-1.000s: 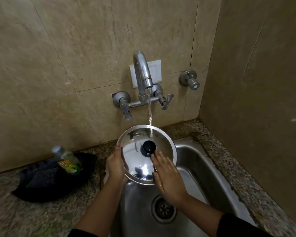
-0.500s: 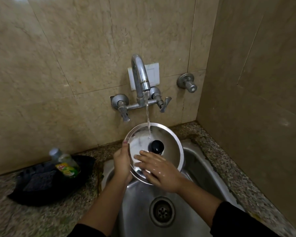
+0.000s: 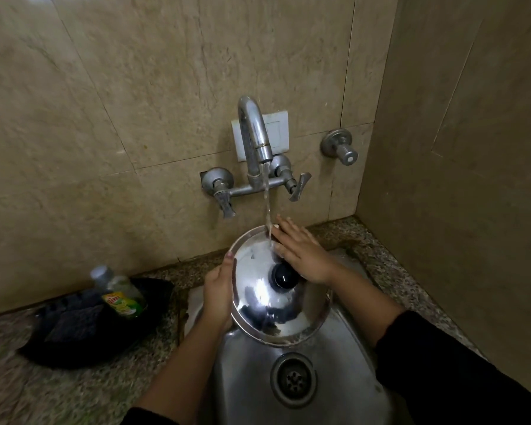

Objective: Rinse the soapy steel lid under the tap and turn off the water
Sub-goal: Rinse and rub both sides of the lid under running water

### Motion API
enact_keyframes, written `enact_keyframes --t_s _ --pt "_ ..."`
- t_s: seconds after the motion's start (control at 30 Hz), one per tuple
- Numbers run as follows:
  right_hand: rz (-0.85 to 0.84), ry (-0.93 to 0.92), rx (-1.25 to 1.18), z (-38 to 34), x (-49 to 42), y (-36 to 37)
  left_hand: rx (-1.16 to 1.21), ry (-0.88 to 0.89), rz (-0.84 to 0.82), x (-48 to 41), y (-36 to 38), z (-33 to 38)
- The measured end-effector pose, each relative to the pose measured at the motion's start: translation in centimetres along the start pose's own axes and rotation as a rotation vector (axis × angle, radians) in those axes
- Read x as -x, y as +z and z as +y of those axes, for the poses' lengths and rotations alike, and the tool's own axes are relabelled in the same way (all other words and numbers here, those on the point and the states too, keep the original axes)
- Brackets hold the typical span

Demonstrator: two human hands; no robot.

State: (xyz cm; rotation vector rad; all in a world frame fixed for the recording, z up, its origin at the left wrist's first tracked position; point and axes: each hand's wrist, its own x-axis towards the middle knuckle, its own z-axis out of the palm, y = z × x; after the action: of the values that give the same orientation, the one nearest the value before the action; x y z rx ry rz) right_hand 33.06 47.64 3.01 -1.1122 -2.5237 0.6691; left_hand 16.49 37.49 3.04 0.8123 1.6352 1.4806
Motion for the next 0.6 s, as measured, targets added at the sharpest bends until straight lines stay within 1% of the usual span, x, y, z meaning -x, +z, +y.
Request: enact_keyframes --t_s 0.03,0.1,0.17,0.23,0.27,0.37,0.43,0.5,0.6 --pt "-0.029 -0.002 0.010 -1.0 0.0 0.1 0.014 0.002 0.005 0.0 0.0 0.0" --pt "-0.018 -0.059 0.150 -2.6 0.3 1.4 0.043 -0.013 0.014 -0.2 0.1 0.0" --pt "0.087 -0.128 0.316 -3.6 1.1 3.2 0.050 -0.022 0.007 -0.4 0.2 -0.1" --pt "0.196 -0.168 0.395 -3.9 2.4 4.4 0.037 -0.023 -0.009 -0.3 0.3 -0.1" --pt "0.212 -0.205 0.403 -3.8 3.2 4.8 0.039 -0.035 -0.013 -0.2 0.3 -0.1" --pt "0.087 -0.335 0.347 -3.7 5.7 6.1 0.044 -0.127 0.010 -0.2 0.0 -0.1" --pt "0.036 -0.376 0.341 -3.9 7.0 6.9 0.093 -0.223 0.008 -0.7 -0.4 -0.6" --pt "0.051 -0.389 0.370 -3.9 7.5 7.5 0.130 -0.299 0.017 -1.0 -0.4 -0.8" --pt "0.160 -0.426 0.407 -4.1 7.3 7.9 0.129 -0.424 0.044 -1.0 -0.6 -0.9"
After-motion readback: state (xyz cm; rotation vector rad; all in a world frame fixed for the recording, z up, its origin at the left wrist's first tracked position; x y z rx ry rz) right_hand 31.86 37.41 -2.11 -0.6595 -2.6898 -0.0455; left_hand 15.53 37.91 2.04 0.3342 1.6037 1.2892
